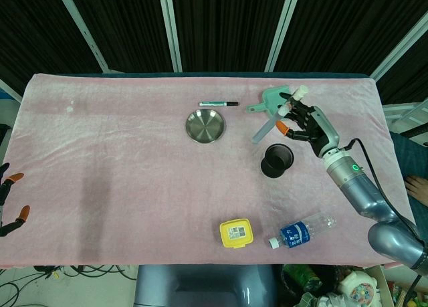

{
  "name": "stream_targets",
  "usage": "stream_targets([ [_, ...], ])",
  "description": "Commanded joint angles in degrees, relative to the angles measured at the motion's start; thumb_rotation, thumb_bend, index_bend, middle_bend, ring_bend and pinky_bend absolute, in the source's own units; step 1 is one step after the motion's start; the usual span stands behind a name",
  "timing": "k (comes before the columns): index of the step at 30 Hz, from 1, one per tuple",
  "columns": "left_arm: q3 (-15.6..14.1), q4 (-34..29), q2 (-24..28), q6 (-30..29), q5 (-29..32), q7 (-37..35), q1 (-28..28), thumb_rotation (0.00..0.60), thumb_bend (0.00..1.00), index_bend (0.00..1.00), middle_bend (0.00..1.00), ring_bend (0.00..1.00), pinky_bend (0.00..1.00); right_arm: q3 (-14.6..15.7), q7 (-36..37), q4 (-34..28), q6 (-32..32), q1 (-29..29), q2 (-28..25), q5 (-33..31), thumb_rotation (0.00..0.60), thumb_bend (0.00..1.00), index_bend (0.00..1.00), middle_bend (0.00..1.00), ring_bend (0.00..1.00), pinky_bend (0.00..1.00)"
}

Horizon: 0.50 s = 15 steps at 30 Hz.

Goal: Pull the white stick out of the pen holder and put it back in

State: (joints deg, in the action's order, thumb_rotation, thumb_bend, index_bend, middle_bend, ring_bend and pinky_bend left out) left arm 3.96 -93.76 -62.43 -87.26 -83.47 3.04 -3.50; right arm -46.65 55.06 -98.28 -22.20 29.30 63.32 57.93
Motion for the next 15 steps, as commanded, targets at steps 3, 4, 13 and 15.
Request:
stream_targets([
  [3,-0.01,-0.12,-0.11,-0.14,0.01,0.28,0.07,0.600,0.34,0.19,0.02,0.01,0.00,-2.52,5.90,2.85,5.38,-3.27,2.05,12.61,0.600,0.32,0.60,0.09,0.16,0.16],
  [4,-0.01,-0.17,-0.13,-0.21,0.01,0.35,0.10,0.600,0.34,0.19,0.02,0.01,0.00,-1.90,5.42,3.43,5.68,-2.89,2.01,14.09,0.600,0.32,0.60,0.09,0.16,0.16],
  [13,-0.13,-0.21,-0.19,-0.58,-0.11,0.45,0.38,0.600,0.34,0.19,0.02,0.01,0.00,5.77,-6.14,6.78,2.23,1.23,0.02,19.62,0.600,0.32,0.61,0.09,0.16,0.16],
  [15,-0.11,-0.21,-0.16,-0.62,-0.13,0.34,0.39,0.600,0.34,0.19,0.02,0.01,0.00,7.46,-10.62,7.38,0.30,2.03,-0.43,19.11,0.600,0.32,0.61,0.09,0.16,0.16],
])
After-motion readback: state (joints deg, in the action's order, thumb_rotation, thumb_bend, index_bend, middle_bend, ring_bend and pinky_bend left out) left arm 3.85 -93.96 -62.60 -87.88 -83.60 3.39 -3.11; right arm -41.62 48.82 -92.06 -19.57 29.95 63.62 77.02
